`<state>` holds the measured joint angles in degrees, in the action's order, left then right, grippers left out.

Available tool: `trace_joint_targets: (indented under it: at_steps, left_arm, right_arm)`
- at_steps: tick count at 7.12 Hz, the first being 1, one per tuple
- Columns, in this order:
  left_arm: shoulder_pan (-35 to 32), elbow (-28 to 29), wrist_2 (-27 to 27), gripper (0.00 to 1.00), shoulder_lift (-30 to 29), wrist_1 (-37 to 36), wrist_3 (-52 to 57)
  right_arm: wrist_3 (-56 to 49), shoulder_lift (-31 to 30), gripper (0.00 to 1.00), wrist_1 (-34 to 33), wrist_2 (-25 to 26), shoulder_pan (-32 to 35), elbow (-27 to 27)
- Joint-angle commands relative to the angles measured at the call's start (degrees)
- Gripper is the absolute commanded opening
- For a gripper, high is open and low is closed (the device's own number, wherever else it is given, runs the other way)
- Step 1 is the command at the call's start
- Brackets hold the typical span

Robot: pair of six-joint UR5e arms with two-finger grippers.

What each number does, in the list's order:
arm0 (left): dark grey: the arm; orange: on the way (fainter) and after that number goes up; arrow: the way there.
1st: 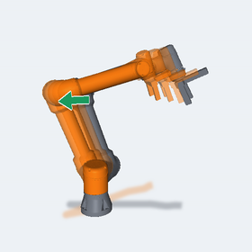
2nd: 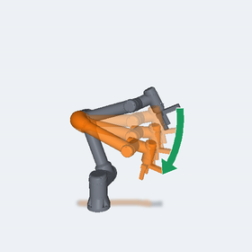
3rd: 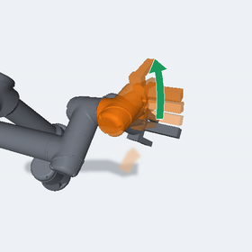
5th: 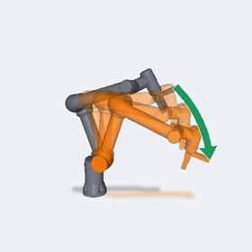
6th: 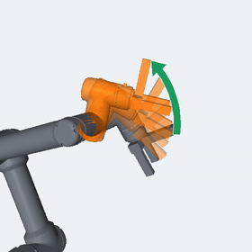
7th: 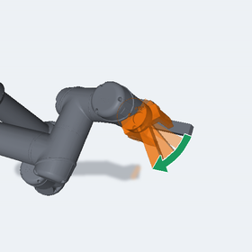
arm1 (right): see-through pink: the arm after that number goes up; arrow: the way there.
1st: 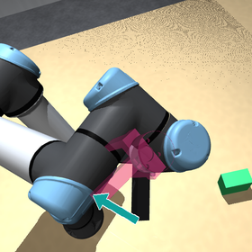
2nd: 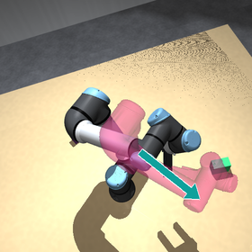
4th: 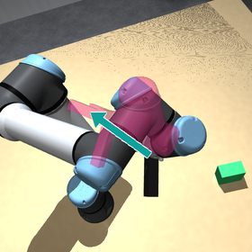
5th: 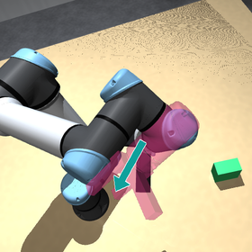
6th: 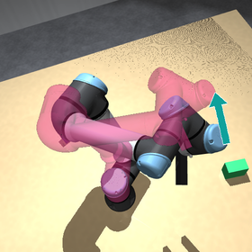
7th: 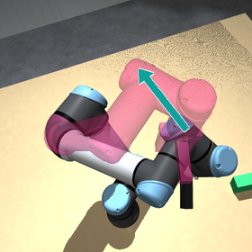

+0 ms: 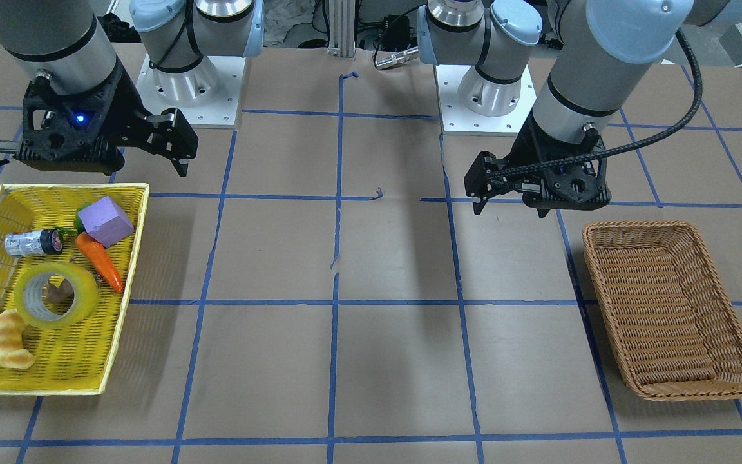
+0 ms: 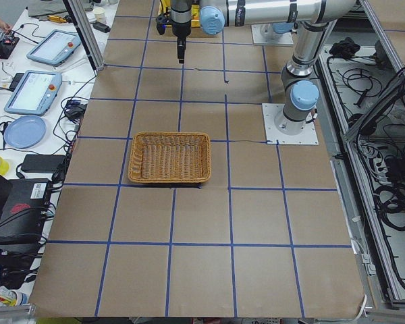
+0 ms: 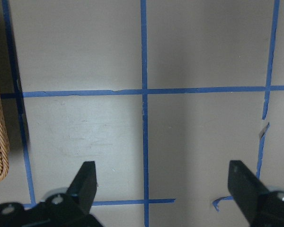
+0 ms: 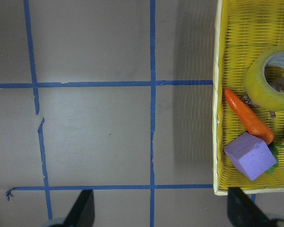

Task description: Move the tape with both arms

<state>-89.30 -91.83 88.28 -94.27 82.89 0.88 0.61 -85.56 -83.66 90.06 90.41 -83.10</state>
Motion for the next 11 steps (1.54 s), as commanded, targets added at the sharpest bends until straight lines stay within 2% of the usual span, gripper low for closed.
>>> trace_joint_targets:
  at_steps: [1,4,11]
  left_arm:
    - [-0.1,0.2,1.7,1.00,0.7,4.0,0.1]
    - [-0.3,1.5,1.7,1.00,1.5,6.8,0.0]
    - [-0.4,1.5,1.6,1.00,1.1,6.7,0.0]
  right_arm:
    - [0.0,0.0,1.00,-0.4,-0.1,0.0,0.0]
    - [0.0,0.1,1.00,-0.5,-0.2,-0.1,0.0]
    - [-0.6,0.2,1.00,0.2,0.6,-0.5,-0.1]
